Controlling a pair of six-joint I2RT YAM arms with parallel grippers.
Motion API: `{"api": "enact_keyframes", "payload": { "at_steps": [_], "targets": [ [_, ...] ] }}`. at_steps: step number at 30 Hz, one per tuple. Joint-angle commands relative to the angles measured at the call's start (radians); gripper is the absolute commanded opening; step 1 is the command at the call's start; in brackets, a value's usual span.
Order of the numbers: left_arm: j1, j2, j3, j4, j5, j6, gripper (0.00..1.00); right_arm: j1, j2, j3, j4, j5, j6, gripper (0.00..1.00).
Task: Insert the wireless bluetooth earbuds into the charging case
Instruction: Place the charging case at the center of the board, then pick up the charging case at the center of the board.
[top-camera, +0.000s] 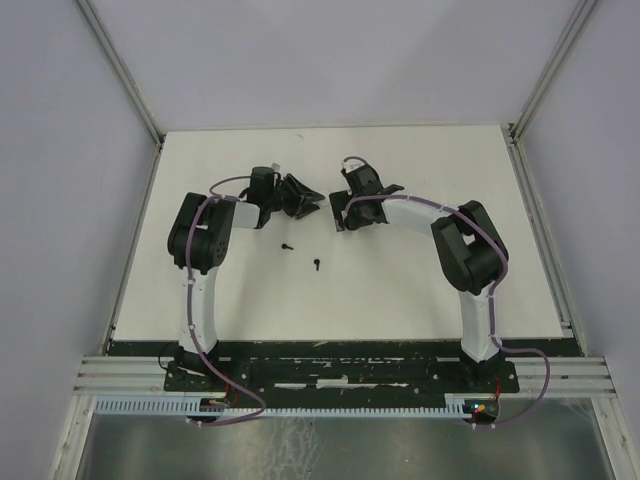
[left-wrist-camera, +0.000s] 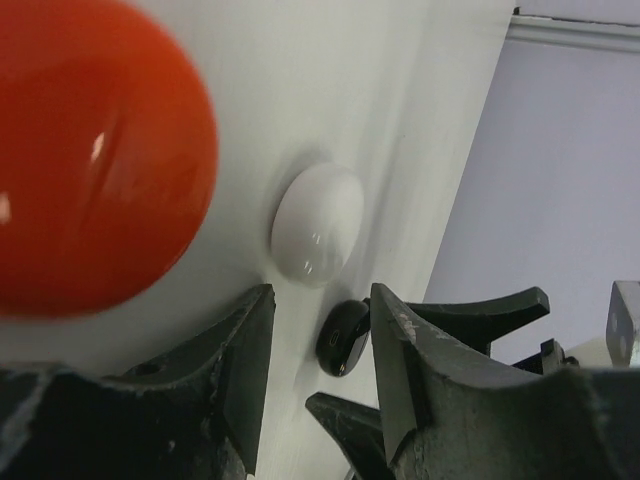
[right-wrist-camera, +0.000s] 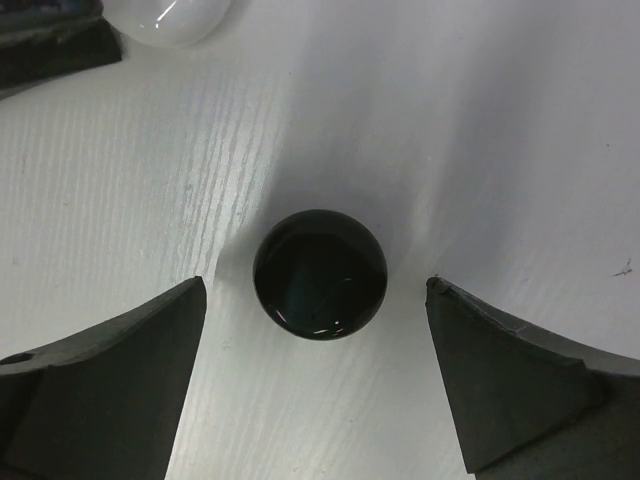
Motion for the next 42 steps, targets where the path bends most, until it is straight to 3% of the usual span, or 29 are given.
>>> {"api": "enact_keyframes", "payload": {
  "at_steps": [1, 15, 19, 23, 28, 36, 42],
  "targets": [
    [0.025, -0.142, -0.099, 0.064, 0.004, 0.027, 0.51, -0.001, 0.009, 0.044, 0.021, -0.046, 0.014, 0.99],
    [0.110, -0.458, -0.410, 0.151, 0.002, 0.043, 0.51, 0.103, -0.043, -0.038, 0.030, -0.085, 0.036, 0.97],
    [0.127, -0.510, -0.450, 0.146, 0.001, 0.060, 0.51, 0.134, -0.126, -0.107, 0.046, -0.004, 0.059, 0.98],
    [0.135, -0.527, -0.472, 0.152, 0.013, 0.063, 0.51, 0.131, -0.174, -0.114, -0.001, 0.097, 0.049, 0.98],
    [0.136, -0.530, -0.484, 0.168, 0.023, 0.057, 0.51, 0.117, -0.174, -0.086, -0.026, 0.117, 0.009, 0.99],
    [0.138, -0.532, -0.504, 0.182, 0.035, 0.057, 0.51, 0.069, -0.105, -0.037, 0.064, -0.064, -0.027, 0.99],
    [0.140, -0.522, -0.511, 0.189, 0.043, 0.057, 0.51, 0.068, -0.032, 0.043, 0.025, -0.080, -0.042, 0.99]
  ]
}}
